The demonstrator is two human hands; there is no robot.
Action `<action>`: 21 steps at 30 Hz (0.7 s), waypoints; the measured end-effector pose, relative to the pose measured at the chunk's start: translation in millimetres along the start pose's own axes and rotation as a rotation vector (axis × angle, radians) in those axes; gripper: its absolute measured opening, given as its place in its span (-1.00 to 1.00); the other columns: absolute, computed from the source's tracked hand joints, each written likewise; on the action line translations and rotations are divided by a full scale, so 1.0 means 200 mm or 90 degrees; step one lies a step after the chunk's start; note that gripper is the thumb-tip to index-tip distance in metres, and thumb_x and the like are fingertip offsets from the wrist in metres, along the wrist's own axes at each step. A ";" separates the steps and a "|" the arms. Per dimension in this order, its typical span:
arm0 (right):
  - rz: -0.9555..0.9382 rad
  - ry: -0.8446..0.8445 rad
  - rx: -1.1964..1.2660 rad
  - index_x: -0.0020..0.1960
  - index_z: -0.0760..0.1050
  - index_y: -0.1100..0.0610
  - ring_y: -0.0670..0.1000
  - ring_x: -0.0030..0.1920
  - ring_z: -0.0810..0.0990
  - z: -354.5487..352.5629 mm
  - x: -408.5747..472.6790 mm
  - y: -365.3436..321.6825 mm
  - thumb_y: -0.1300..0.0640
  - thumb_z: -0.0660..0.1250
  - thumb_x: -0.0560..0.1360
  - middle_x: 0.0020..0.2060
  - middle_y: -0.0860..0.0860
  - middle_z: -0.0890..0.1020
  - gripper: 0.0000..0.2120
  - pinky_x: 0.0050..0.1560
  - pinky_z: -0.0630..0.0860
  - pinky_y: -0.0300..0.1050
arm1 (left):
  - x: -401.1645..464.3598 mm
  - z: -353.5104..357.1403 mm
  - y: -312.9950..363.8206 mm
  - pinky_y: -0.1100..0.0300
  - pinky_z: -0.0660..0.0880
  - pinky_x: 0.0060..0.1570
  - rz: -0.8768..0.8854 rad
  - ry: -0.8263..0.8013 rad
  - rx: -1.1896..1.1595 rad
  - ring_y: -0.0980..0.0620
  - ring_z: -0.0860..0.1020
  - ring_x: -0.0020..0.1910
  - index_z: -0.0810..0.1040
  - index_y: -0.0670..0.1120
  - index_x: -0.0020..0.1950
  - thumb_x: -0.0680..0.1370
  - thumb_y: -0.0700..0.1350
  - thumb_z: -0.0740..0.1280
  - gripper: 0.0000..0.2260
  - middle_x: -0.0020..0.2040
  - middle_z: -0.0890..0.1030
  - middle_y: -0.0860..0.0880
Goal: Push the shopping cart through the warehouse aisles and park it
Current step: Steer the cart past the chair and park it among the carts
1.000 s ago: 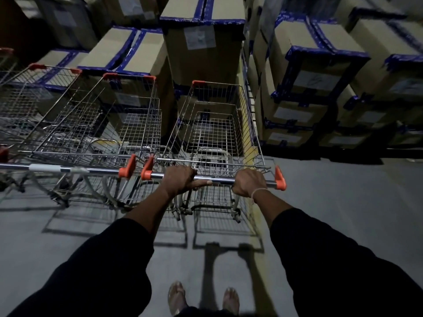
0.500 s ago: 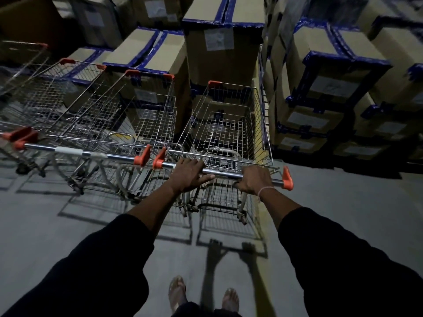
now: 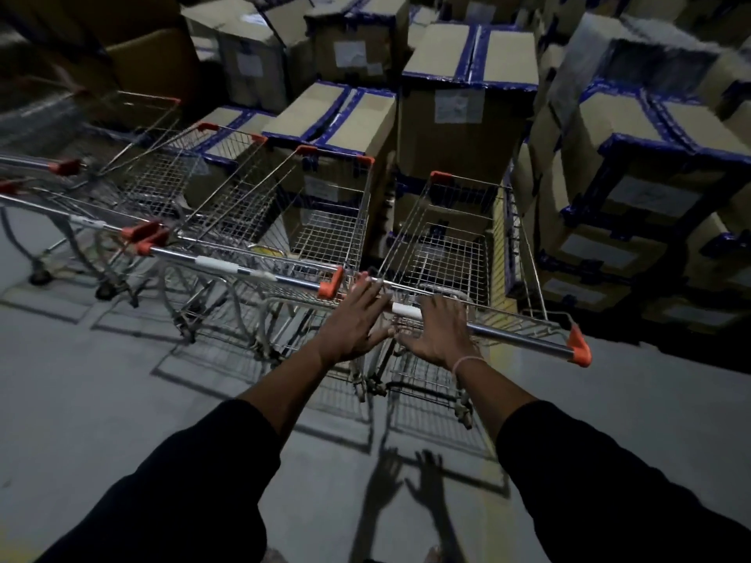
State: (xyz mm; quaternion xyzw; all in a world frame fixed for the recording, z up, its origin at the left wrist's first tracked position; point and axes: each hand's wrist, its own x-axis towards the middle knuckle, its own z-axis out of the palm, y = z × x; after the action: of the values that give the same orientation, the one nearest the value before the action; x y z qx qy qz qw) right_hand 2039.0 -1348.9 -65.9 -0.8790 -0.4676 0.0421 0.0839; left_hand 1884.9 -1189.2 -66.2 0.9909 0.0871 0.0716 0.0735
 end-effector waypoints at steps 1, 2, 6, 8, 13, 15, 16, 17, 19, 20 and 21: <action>0.009 0.003 0.012 0.50 0.29 0.03 0.21 0.41 0.35 0.01 0.01 -0.08 -0.52 0.20 0.39 0.36 0.10 0.39 -0.12 0.50 0.13 0.24 | -0.03 -0.02 -0.06 -0.24 0.10 0.59 0.003 -0.006 0.002 -0.21 0.02 0.66 0.22 -0.15 0.64 0.66 0.34 -0.04 -0.27 0.66 0.13 -0.22; 0.022 -0.001 0.031 0.55 0.23 0.02 0.21 0.49 0.26 0.02 0.01 -0.16 -0.54 0.14 0.38 0.45 0.12 0.33 -0.08 0.56 0.02 0.27 | -0.07 -0.03 -0.13 -0.22 0.07 0.60 0.002 -0.016 0.002 -0.18 -0.05 0.67 0.16 -0.13 0.66 0.66 0.35 -0.05 -0.27 0.68 0.05 -0.18; 0.033 0.037 0.098 0.62 0.11 0.00 0.16 0.62 0.03 0.07 0.05 -0.50 -0.50 0.09 0.42 0.60 0.10 0.16 -0.08 0.60 -0.14 0.27 | -0.19 -0.11 -0.41 -0.18 -0.01 0.62 0.006 -0.022 -0.003 -0.18 -0.07 0.67 0.08 -0.10 0.68 0.66 0.30 0.01 -0.29 0.68 0.02 -0.18; 0.041 0.046 0.103 0.65 0.07 0.01 0.14 0.64 -0.02 0.10 0.08 -0.65 -0.48 0.06 0.45 0.63 0.09 0.11 -0.09 0.61 -0.21 0.23 | -0.25 -0.14 -0.56 -0.22 0.06 0.60 -0.010 -0.018 -0.027 -0.20 0.00 0.66 0.15 -0.11 0.66 0.66 0.31 0.00 -0.30 0.67 0.09 -0.19; 0.022 0.049 0.083 0.65 0.11 -0.01 0.16 0.65 -0.11 0.14 0.15 -0.91 -0.37 0.01 0.59 0.66 0.11 0.07 -0.26 0.59 -0.25 0.25 | -0.34 -0.16 -0.82 -0.30 0.02 0.58 -0.044 -0.026 -0.031 -0.26 0.07 0.64 0.24 -0.10 0.63 0.58 0.46 -0.21 -0.15 0.65 0.17 -0.21; 0.008 0.037 0.051 0.64 0.16 -0.01 0.17 0.66 -0.11 0.15 0.21 -0.97 -0.37 -0.11 0.59 0.66 0.12 0.06 -0.27 0.58 -0.26 0.28 | -0.34 -0.17 -0.90 -0.27 -0.07 0.58 -0.069 -0.034 -0.020 -0.24 0.04 0.65 0.21 -0.03 0.65 0.52 0.51 -0.31 -0.08 0.66 0.14 -0.19; 0.000 0.028 0.029 0.63 0.18 -0.02 0.18 0.66 -0.09 0.15 0.23 -0.99 -0.38 -0.17 0.57 0.65 0.13 0.08 -0.24 0.57 -0.25 0.30 | -0.34 -0.17 -0.93 -0.28 -0.08 0.57 -0.083 -0.032 -0.016 -0.24 0.03 0.65 0.22 0.00 0.65 0.50 0.52 -0.35 -0.06 0.66 0.14 -0.18; -0.008 0.020 0.004 0.63 0.20 -0.02 0.18 0.65 -0.08 0.15 0.26 -1.01 -0.38 -0.20 0.56 0.64 0.13 0.12 -0.24 0.57 -0.24 0.33 | -0.33 -0.18 -0.96 -0.31 -0.10 0.56 -0.099 -0.034 -0.011 -0.23 0.02 0.65 0.23 0.03 0.65 0.49 0.53 -0.36 -0.06 0.66 0.15 -0.17; -0.021 0.002 -0.030 0.62 0.22 -0.03 0.18 0.65 -0.05 0.14 0.32 -1.02 -0.35 -0.16 0.60 0.62 0.11 0.20 -0.29 0.57 -0.26 0.32 | -0.30 -0.18 -1.00 -0.37 -0.21 0.52 -0.141 -0.062 0.003 -0.22 -0.01 0.66 0.21 0.11 0.64 0.48 0.51 -0.33 -0.12 0.66 0.15 -0.14; -0.024 -0.006 -0.037 0.62 0.23 -0.03 0.18 0.65 -0.04 0.14 0.34 -1.03 -0.33 -0.11 0.64 0.60 0.11 0.23 -0.34 0.58 -0.33 0.28 | -0.28 -0.18 -1.01 -0.40 -0.26 0.49 -0.166 -0.090 0.009 -0.21 -0.03 0.66 0.20 0.15 0.64 0.49 0.50 -0.30 -0.16 0.67 0.16 -0.11; -0.024 -0.009 -0.038 0.61 0.23 -0.03 0.18 0.65 -0.03 0.13 0.37 -1.03 -0.31 -0.06 0.66 0.59 0.11 0.26 -0.38 0.54 -0.46 0.20 | -0.27 -0.19 -1.02 -0.43 -0.29 0.46 -0.190 -0.116 0.013 -0.21 -0.04 0.66 0.20 0.19 0.63 0.51 0.50 -0.27 -0.21 0.66 0.18 -0.08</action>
State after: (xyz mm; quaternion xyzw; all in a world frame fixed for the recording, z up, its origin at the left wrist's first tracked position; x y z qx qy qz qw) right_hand 1907.3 -1172.0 -52.3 -0.8719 -0.4854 0.0327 0.0550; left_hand 1794.3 -994.4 -69.2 0.9701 0.2269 -0.0310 0.0808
